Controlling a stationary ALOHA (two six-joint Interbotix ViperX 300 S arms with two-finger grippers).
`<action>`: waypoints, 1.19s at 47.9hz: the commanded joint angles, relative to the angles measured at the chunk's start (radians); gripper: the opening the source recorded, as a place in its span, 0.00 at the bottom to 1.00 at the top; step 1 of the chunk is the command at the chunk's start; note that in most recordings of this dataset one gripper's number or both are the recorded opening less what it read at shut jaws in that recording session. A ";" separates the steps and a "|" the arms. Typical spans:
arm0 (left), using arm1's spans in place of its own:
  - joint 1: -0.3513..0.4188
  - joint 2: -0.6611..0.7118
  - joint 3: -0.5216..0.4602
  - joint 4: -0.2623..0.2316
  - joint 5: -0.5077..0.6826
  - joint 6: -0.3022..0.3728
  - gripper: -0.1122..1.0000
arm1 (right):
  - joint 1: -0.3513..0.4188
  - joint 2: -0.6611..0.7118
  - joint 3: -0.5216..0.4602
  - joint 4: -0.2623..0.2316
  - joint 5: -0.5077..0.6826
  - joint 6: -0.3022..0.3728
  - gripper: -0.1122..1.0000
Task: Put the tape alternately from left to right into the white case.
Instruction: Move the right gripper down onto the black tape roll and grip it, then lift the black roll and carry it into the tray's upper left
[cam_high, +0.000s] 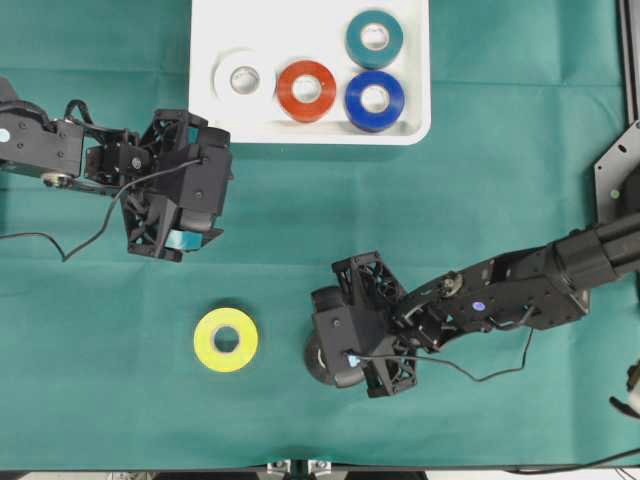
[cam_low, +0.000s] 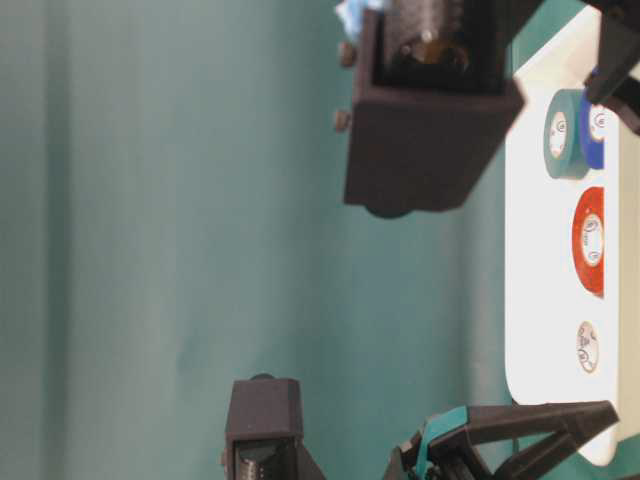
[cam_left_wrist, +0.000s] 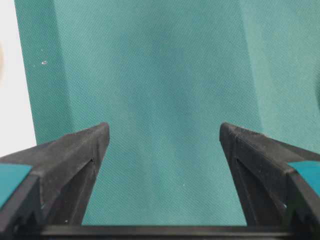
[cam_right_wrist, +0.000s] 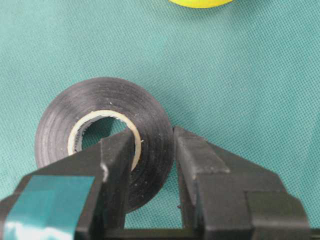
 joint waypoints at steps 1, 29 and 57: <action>-0.003 -0.025 -0.009 -0.002 -0.006 0.000 0.68 | -0.002 -0.035 -0.020 0.000 -0.003 0.002 0.31; -0.011 -0.023 -0.002 -0.002 -0.006 -0.002 0.68 | -0.011 -0.196 -0.023 -0.006 0.187 -0.002 0.31; -0.026 -0.023 0.000 -0.002 -0.006 -0.002 0.68 | -0.199 -0.196 -0.026 -0.115 0.195 -0.011 0.31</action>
